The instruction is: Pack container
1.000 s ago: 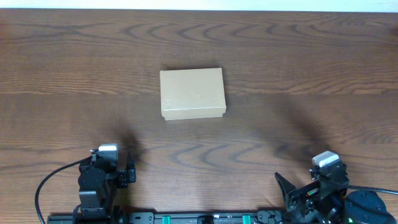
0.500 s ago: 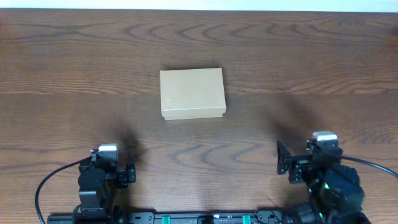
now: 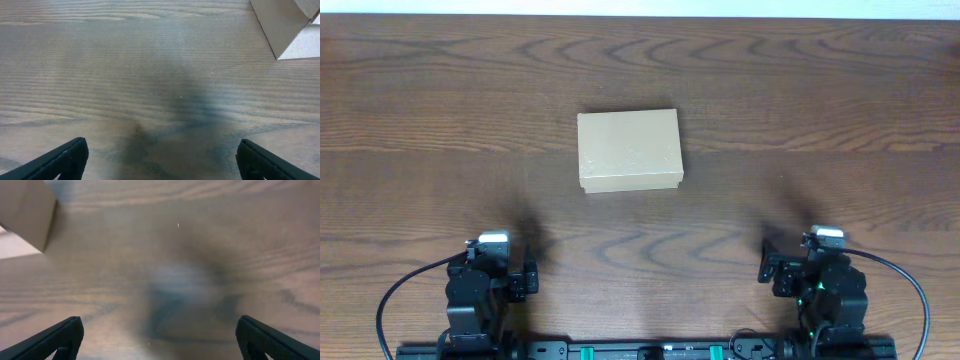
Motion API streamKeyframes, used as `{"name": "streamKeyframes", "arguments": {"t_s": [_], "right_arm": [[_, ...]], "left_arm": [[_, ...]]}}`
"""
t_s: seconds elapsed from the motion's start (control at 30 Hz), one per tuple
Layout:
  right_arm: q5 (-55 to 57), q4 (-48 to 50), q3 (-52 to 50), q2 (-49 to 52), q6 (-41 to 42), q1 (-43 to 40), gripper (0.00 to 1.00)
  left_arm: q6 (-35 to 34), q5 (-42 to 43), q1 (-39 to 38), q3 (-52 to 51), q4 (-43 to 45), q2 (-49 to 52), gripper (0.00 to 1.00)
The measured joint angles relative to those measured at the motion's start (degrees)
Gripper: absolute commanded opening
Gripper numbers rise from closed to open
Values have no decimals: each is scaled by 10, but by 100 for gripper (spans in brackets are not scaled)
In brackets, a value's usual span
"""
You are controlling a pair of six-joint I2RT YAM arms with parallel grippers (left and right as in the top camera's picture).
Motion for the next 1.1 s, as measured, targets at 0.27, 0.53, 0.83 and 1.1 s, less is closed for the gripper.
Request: {"name": "streamKeyframes", "arguments": {"t_s": [0.27,0.53,0.83,1.1], "right_arm": [[-24,2,-40,-26,-3,0,99],[-63,5,-40,-34,-49,0,99],[-76,5,-40,-34,-61,0,99],[-77,5,-40,-34,-63,0,99]], "left_arm": [[0,0,0,0,0,0,95],[0,0,0,0,0,0,95],[0,0,0,0,0,0,95],[0,0,0,0,0,0,95]]}}
